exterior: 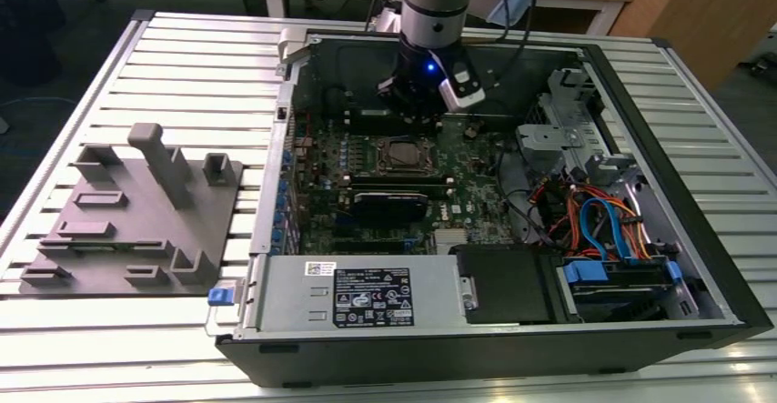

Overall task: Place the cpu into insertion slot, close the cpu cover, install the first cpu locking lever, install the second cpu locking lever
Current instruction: 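Install the first cpu locking lever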

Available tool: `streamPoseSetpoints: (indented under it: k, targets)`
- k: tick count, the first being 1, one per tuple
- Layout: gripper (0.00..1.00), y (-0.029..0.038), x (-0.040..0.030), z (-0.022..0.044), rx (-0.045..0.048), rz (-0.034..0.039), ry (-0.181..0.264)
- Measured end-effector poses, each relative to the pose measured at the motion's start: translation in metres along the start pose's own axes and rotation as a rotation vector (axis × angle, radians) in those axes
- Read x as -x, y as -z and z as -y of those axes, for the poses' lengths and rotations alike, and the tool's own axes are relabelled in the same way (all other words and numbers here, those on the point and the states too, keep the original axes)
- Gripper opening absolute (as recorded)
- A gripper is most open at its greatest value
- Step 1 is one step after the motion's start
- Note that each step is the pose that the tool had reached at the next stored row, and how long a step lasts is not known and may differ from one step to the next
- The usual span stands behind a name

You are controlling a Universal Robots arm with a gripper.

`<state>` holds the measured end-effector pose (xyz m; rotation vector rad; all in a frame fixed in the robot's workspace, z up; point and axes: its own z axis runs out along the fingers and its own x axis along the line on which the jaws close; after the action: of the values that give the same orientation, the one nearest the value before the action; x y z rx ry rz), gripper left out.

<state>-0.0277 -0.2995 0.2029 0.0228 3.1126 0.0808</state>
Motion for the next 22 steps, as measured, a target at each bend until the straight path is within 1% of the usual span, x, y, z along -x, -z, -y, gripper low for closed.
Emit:
streamPoseSetpoints:
  k: [14, 22]
  targets:
    - [0.10, -0.0025, 0.0001, 0.0003, -0.0020, 0.0001, -0.003]
    - [0.10, -0.0015, 0.0002, 0.0002, -0.0016, 0.0004, -0.004]
